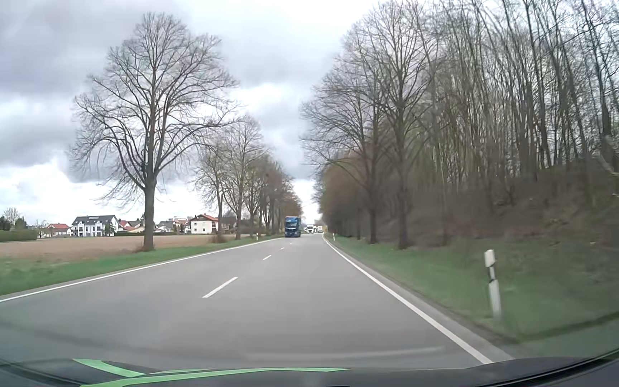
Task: Follow the waypoints while adhering to traffic rules and regulations
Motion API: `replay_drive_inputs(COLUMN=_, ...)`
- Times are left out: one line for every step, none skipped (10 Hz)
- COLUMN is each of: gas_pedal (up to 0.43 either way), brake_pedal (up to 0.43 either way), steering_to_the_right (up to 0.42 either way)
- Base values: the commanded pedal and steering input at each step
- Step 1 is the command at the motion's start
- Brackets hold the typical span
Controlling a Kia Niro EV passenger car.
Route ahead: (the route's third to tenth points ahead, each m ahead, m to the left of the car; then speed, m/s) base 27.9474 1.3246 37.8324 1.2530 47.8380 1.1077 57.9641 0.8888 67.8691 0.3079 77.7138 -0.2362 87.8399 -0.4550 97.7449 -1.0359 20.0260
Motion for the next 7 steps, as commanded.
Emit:
replay_drive_inputs(gas_pedal=0.169, brake_pedal=0.0, steering_to_the_right=0.002)
replay_drive_inputs(gas_pedal=0.169, brake_pedal=0.0, steering_to_the_right=0.002)
replay_drive_inputs(gas_pedal=0.169, brake_pedal=0.0, steering_to_the_right=0.003)
replay_drive_inputs(gas_pedal=0.169, brake_pedal=0.0, steering_to_the_right=0.003)
replay_drive_inputs(gas_pedal=0.169, brake_pedal=0.0, steering_to_the_right=0.003)
replay_drive_inputs(gas_pedal=0.169, brake_pedal=0.0, steering_to_the_right=0.003)
replay_drive_inputs(gas_pedal=0.169, brake_pedal=0.0, steering_to_the_right=0.003)
